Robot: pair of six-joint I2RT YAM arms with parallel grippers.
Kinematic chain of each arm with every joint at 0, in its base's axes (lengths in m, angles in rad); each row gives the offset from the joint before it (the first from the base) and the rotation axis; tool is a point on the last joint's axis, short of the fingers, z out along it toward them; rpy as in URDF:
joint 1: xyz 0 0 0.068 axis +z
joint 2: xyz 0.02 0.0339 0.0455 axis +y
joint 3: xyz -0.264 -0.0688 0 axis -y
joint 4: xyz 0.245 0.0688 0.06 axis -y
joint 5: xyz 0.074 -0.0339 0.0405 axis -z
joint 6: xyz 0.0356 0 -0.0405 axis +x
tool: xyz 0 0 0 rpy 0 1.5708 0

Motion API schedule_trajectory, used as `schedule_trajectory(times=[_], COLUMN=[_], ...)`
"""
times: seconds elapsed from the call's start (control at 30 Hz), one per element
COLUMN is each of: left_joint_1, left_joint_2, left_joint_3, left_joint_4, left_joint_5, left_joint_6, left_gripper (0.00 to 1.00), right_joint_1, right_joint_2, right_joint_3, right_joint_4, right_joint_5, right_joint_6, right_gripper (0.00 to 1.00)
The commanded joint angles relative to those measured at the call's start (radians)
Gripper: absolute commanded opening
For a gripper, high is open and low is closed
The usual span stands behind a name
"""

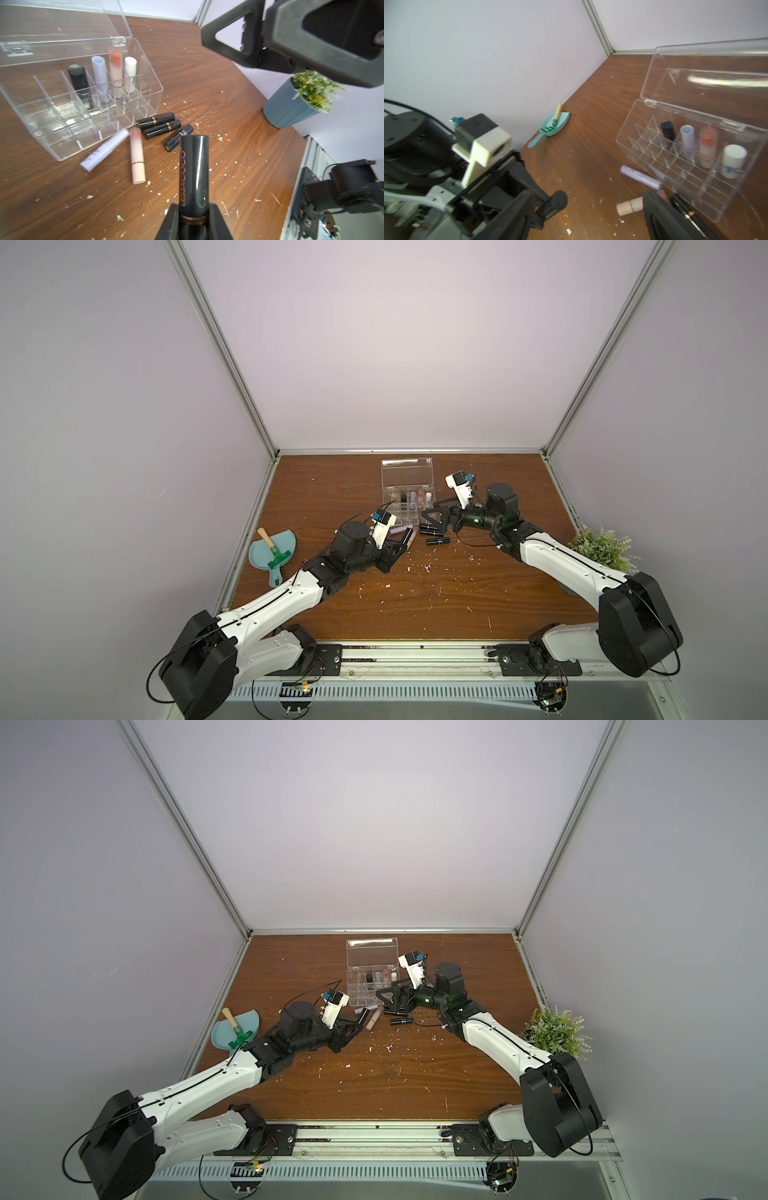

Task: Arrange the lipsticks in the organizer
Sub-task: Pick up the lipstick at the center of the board.

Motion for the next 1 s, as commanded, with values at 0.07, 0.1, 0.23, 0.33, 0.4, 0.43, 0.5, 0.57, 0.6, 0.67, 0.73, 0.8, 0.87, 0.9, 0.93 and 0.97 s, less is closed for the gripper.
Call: schedule_trajectory(times=[0.07, 0.1, 0.23, 0.33, 0.4, 0.43, 0.5, 0.57, 0.6, 0.67, 0.73, 0.8, 0.87, 0.9, 0.93, 0.97], left_joint_1=[0.006, 0.006, 0.006, 0.006, 0.006, 0.006, 0.006, 0.006, 0.006, 0.006, 0.006, 0.006, 0.006, 0.006, 0.006, 0.006], left_joint_2=[-0.032, -0.039, -0.062, -0.068, -0.072, -0.071, -0.074, -0.078, -0.079, -0.079, -0.079, -0.079, -0.076, -0.076, -0.075, -0.075], left_joint_3=[0.0, -0.001, -0.005, -0.007, -0.008, -0.008, -0.007, -0.006, -0.006, -0.003, -0.001, 0.001, 0.006, 0.008, 0.009, 0.011], left_joint_4=[0.085, 0.086, 0.082, 0.082, 0.082, 0.082, 0.083, 0.081, 0.081, 0.079, 0.079, 0.079, 0.079, 0.078, 0.079, 0.078], left_joint_5=[0.07, 0.071, 0.067, 0.069, 0.071, 0.071, 0.073, 0.07, 0.068, 0.068, 0.069, 0.069, 0.068, 0.068, 0.07, 0.069], left_joint_6=[-0.022, -0.024, -0.026, -0.027, -0.027, -0.029, -0.029, -0.029, -0.029, -0.028, -0.029, -0.03, -0.03, -0.029, -0.029, -0.029], left_gripper=[0.18, 0.18, 0.18, 0.18, 0.19, 0.19, 0.19, 0.19, 0.19, 0.19, 0.19, 0.19, 0.19, 0.19, 0.19, 0.19], right_joint_1=[-0.004, -0.005, 0.013, 0.032, 0.041, 0.044, 0.048, 0.053, 0.056, 0.06, 0.061, 0.063, 0.065, 0.067, 0.07, 0.072], right_joint_2=[0.052, 0.066, 0.096, 0.098, 0.099, 0.1, 0.102, 0.104, 0.105, 0.107, 0.112, 0.119, 0.127, 0.129, 0.13, 0.131], right_joint_3=[-0.041, -0.036, -0.04, -0.037, -0.032, -0.029, -0.027, -0.021, -0.019, -0.015, -0.013, -0.014, -0.014, -0.011, -0.008, -0.004], right_joint_4=[0.332, 0.354, 0.44, 0.438, 0.428, 0.425, 0.423, 0.415, 0.408, 0.379, 0.36, 0.371, 0.384, 0.388, 0.387, 0.386], right_joint_5=[-0.279, -0.3, -0.351, -0.353, -0.352, -0.352, -0.353, -0.358, -0.36, -0.362, -0.364, -0.374, -0.379, -0.384, -0.387, -0.388], right_joint_6=[0.298, 0.317, 0.386, 0.387, 0.382, 0.379, 0.378, 0.377, 0.37, 0.348, 0.332, 0.339, 0.349, 0.352, 0.354, 0.354], right_gripper=[0.76, 0.74, 0.71, 0.71, 0.71, 0.71, 0.69, 0.68, 0.68, 0.67, 0.65, 0.63, 0.62, 0.61, 0.6, 0.6])
